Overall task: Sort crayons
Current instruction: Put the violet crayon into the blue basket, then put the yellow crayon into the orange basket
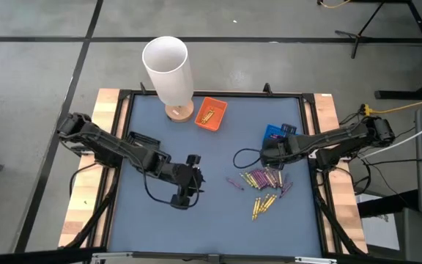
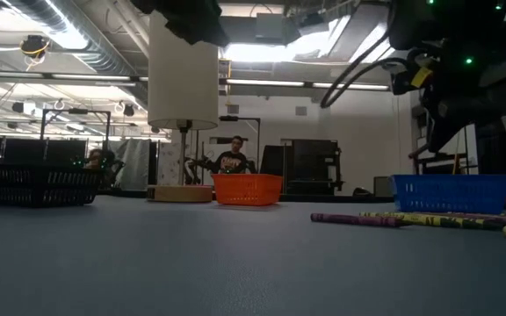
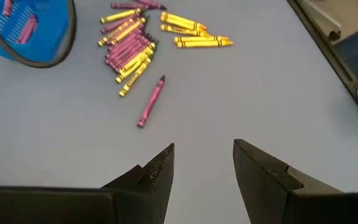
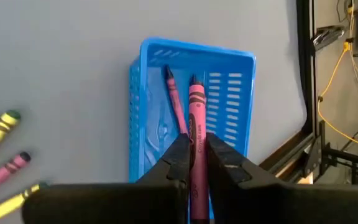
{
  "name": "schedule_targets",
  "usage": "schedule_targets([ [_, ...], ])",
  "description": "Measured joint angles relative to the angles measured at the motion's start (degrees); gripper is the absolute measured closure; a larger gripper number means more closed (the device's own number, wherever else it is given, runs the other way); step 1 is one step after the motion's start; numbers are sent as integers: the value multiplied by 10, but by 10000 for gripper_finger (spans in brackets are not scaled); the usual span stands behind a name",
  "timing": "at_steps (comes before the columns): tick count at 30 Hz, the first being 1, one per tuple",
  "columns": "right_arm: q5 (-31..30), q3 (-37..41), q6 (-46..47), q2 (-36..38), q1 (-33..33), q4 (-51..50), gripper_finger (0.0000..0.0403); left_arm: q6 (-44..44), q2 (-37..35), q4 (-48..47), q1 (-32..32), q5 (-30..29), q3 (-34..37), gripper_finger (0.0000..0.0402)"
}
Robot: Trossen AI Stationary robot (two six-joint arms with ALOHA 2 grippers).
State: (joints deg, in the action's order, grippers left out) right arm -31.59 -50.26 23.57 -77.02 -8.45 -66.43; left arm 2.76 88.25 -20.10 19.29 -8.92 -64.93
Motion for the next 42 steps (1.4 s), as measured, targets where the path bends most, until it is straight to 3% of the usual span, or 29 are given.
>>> schedule_targets([
  [6, -2, 0, -1, -1, -1, -3, 368, 14, 0, 4, 8, -8, 7, 252],
  [15, -19, 0, -1, -1, -1, -40, 283, 15, 0, 4, 10, -9, 7, 252],
  [21, -10, 0, -1, -1, -1, -34, 256, 16, 0, 4, 10, -9, 7, 253],
  [33, 295, 1, -1, -1, -2, 165, 254, 16, 0, 4, 10, -11, 7, 253],
  [38, 393, 1, -2, -1, -6, 297, 253, 16, 0, 4, 10, -11, 7, 253],
  [42, 416, 1, -45, -1, -42, 327, 253, 16, 0, 4, 10, -11, 7, 253],
])
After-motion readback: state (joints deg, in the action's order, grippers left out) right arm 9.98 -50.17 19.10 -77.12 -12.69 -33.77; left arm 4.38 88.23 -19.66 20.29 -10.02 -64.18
